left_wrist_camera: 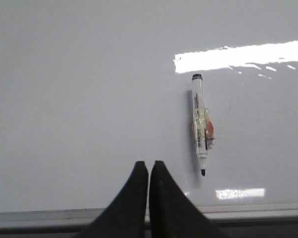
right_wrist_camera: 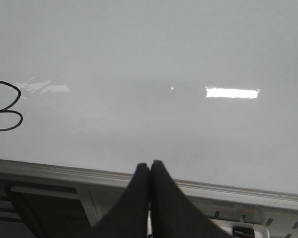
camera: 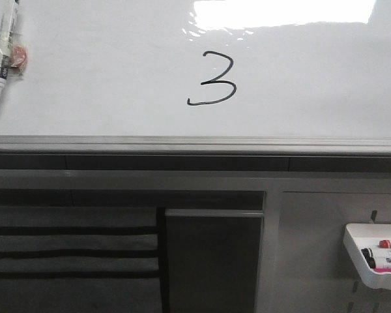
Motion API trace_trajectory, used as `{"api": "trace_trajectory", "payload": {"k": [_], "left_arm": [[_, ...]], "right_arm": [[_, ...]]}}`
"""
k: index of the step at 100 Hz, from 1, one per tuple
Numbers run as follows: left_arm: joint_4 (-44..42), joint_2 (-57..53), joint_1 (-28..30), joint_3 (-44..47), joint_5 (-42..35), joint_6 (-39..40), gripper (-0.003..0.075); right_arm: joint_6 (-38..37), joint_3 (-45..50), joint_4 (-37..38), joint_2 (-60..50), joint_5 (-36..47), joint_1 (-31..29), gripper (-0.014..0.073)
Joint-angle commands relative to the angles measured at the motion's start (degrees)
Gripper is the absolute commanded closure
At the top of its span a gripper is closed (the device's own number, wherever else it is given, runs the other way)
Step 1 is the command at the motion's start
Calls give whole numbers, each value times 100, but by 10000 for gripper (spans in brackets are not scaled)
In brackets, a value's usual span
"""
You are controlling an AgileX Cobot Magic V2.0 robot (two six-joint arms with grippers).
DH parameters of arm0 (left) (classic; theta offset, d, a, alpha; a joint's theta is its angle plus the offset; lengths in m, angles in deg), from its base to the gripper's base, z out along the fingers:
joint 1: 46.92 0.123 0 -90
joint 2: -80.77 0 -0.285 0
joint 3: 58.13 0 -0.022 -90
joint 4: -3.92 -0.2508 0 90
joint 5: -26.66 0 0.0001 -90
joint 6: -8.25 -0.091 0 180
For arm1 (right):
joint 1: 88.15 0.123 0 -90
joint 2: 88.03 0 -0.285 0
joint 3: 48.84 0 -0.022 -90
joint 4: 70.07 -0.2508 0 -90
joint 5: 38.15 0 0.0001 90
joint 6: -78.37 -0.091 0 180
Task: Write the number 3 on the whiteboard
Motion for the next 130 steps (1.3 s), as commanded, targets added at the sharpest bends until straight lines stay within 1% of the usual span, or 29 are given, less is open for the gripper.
{"api": "trace_trajectory", "payload": {"k": [1, 14, 23, 49, 56, 63, 66, 130], "left_arm": [[34, -184, 19, 46, -353, 46, 741], [34, -535, 23, 46, -13, 46, 741], [34, -517, 23, 46, 118, 46, 741], [7, -517, 23, 46, 183, 56, 741], [-332, -517, 23, 46, 197, 262, 741], [-853, -517, 23, 46, 224, 787, 741], [-919, -517, 23, 46, 236, 946, 741], [-956, -517, 23, 46, 301, 947, 741]], "right_arm": [[19, -135, -21, 15, 457, -23, 663], [19, -135, -21, 15, 449, -23, 663], [19, -135, -21, 15, 445, -23, 663], [19, -135, -21, 25, 435, -23, 663], [19, -135, -21, 25, 435, -23, 663], [19, -135, -21, 25, 435, -23, 663], [19, -135, -21, 25, 435, -23, 663], [19, -135, -21, 25, 435, -23, 663]]}}
